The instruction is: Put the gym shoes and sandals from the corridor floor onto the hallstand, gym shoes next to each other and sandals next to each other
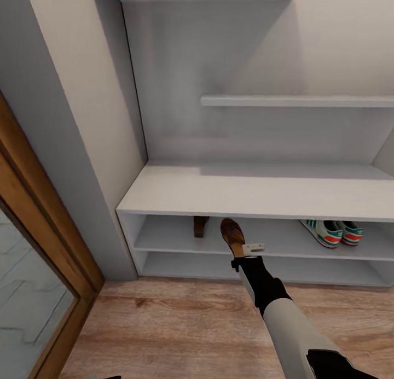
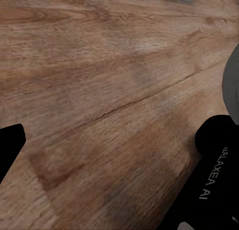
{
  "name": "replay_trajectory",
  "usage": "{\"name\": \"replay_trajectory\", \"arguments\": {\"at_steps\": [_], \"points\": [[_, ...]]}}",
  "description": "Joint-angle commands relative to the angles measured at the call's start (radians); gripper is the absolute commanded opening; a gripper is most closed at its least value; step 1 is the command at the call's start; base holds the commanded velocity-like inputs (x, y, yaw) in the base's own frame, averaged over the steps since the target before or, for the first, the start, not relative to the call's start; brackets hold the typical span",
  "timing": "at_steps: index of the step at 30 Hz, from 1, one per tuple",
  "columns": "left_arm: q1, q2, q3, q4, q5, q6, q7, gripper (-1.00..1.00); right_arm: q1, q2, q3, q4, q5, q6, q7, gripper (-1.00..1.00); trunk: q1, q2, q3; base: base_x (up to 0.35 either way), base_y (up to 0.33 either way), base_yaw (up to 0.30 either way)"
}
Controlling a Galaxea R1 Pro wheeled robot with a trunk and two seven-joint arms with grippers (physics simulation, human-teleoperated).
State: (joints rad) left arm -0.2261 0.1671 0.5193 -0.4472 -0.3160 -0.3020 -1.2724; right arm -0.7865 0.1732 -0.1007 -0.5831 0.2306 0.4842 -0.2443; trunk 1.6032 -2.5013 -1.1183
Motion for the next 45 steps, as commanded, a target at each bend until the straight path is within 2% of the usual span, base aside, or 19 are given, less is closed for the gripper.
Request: {"name": "replay_trajectory", "arguments": {"at_steps": [1,36,45], "points": [[-0.001,-0.001,0.008,-0.001,-0.01,-0.005,-0.004,1.0,0.0,0.001,-0.005,-0.001,0.007,0.005,0.002,-1.0,0.0,0.0,-0.001,0.036,0.0,0.0],[-0.001,-0.003,0.01,0.005,-0.009,-0.005,0.003,1.0,0.0,0.001,-0.005,-0.001,0.007,0.005,0.002,-1.0,0.0,0.0,-0.001,0.135,0.03,0.0],[-0.001,-0.003,0.008,0.001,-0.011,-0.005,0.006,1.0,0.0,0.001,-0.005,-0.001,0.007,0.005,0.002,-1.0,0.0,0.0,-0.001,0.023,0.0,0.0]]}}
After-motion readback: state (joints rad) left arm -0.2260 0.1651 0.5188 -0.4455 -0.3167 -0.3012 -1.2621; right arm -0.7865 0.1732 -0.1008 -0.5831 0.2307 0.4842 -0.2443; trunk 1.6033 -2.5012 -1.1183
